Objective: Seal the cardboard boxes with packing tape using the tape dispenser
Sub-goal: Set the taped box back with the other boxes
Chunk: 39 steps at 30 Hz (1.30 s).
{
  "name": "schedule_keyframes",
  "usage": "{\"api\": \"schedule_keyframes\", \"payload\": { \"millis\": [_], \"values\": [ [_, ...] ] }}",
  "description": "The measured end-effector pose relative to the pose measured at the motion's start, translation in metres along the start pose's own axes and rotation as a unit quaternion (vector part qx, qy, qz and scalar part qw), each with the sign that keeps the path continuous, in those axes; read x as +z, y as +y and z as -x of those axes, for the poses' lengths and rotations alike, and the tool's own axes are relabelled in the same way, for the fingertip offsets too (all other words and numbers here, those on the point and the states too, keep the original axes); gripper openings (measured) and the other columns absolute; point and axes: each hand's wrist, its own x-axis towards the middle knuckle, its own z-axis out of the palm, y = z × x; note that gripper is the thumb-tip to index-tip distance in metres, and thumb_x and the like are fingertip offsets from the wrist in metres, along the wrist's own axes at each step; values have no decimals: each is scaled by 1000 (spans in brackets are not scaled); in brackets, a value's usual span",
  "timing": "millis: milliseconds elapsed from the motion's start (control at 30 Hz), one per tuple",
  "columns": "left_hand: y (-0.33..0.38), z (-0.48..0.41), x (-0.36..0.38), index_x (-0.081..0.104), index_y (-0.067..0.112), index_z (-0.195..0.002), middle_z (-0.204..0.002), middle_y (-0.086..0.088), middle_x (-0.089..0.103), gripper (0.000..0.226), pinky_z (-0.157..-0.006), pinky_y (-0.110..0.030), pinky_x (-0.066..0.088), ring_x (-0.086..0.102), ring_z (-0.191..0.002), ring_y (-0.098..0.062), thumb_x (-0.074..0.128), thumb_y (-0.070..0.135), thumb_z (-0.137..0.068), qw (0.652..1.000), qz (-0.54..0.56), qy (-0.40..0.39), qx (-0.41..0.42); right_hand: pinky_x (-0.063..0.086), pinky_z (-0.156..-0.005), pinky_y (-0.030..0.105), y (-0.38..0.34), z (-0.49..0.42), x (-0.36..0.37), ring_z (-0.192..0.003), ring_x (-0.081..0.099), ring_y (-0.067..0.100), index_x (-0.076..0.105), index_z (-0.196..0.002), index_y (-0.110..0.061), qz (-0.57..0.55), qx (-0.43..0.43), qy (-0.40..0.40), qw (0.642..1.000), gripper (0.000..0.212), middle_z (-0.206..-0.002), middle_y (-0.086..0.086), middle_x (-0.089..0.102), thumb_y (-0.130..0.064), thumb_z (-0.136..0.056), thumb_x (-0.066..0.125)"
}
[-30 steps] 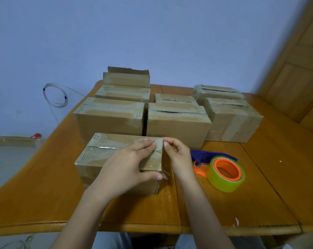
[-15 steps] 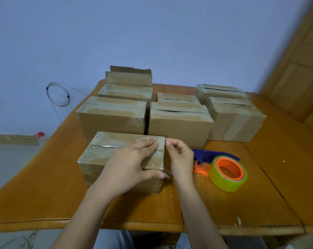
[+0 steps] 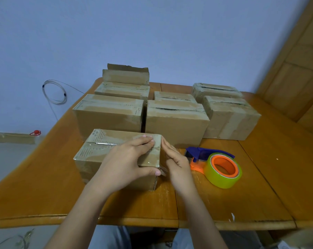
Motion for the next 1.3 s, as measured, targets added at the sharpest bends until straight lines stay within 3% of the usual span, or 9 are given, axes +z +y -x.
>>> {"api": "schedule_keyframes", "payload": {
  "millis": [67, 167, 300, 533, 733, 867, 1067, 1167, 1300],
  "values": [
    [3, -1, -3, 33, 29, -148, -154, 19, 27, 92, -110, -19, 25, 19, -142, 3, 56, 74, -71, 1000, -4, -18, -4, 24, -117, 37, 2, 4, -7, -136, 32, -3, 48, -131, -38, 11, 8, -1, 1000, 63, -143, -18, 42, 10, -91, 38],
    [3, -1, -4, 32, 29, -148, -154, 19, 27, 88, -111, -20, 24, 18, -142, 3, 60, 66, -74, 1000, -11, -20, -3, 33, -113, 39, -3, 19, -14, -130, 42, 1, 48, -124, -43, -28, 14, 80, 996, 59, -138, -13, 50, 7, -93, 42],
    [3, 0, -2, 33, 30, -148, -154, 19, 27, 88, -111, -21, 24, 19, -142, 3, 61, 67, -73, 1000, -6, -18, -9, 42, -104, 27, -13, 45, -13, -123, 49, -1, 54, -122, -41, -33, -29, 89, 995, 46, -129, -17, 58, -10, -89, 48],
    [3, 0, -4, 32, 30, -149, -155, 18, 26, 89, -111, -23, 25, 19, -142, 2, 58, 68, -73, 1000, -10, -27, -10, 40, -95, 11, -8, 55, 5, -118, 50, -5, 58, -115, -42, 55, -75, 83, 992, 32, -123, -27, 55, -37, -84, 55],
    [-1, -1, -2, 33, 29, -148, -154, 18, 27, 111, -111, -26, 28, 12, -135, 10, 33, 91, -56, 999, -11, -30, -2, 44, -91, 12, -5, 53, 10, -112, 56, -2, 66, -112, -27, 68, -109, 112, 985, 32, -115, -19, 63, -35, -83, 56],
    [-4, -1, 0, 35, 28, -148, -154, 17, 29, 115, -110, -25, 29, 10, -129, 12, 23, 89, -51, 1000, -8, -20, 6, 44, -91, 11, -6, 53, 14, -110, 57, -4, 65, -112, -25, 90, -128, 140, 978, 31, -114, -20, 63, -34, -83, 58],
    [-4, 0, 1, 35, 28, -148, -154, 16, 29, 115, -109, -23, 28, 15, -135, 9, 22, 89, -51, 1000, -8, -20, 7, 47, -86, 12, -2, 53, 23, -101, 62, -3, 72, -96, -22, 23, -93, 182, 979, 25, -104, -19, 68, -2, -81, 71],
    [-5, 0, 1, 36, 27, -147, -154, 15, 30, 115, -107, -21, 27, 11, -130, 10, 22, 89, -51, 1000, -5, -18, 11, 50, -84, 15, -2, 52, 22, -100, 63, -1, 73, -90, -22, 6, -93, 181, 979, 19, -104, -18, 69, -6, -81, 71],
    [-5, 0, 1, 37, 26, -146, -154, 15, 30, 116, -107, -24, 30, 15, -134, 8, 23, 89, -50, 1000, -1, -20, 9, 49, -79, 12, -3, 47, 17, -97, 64, 0, 72, -87, -20, 28, -138, 174, 975, 12, -98, -16, 70, -27, -81, 65]
  ]
}}
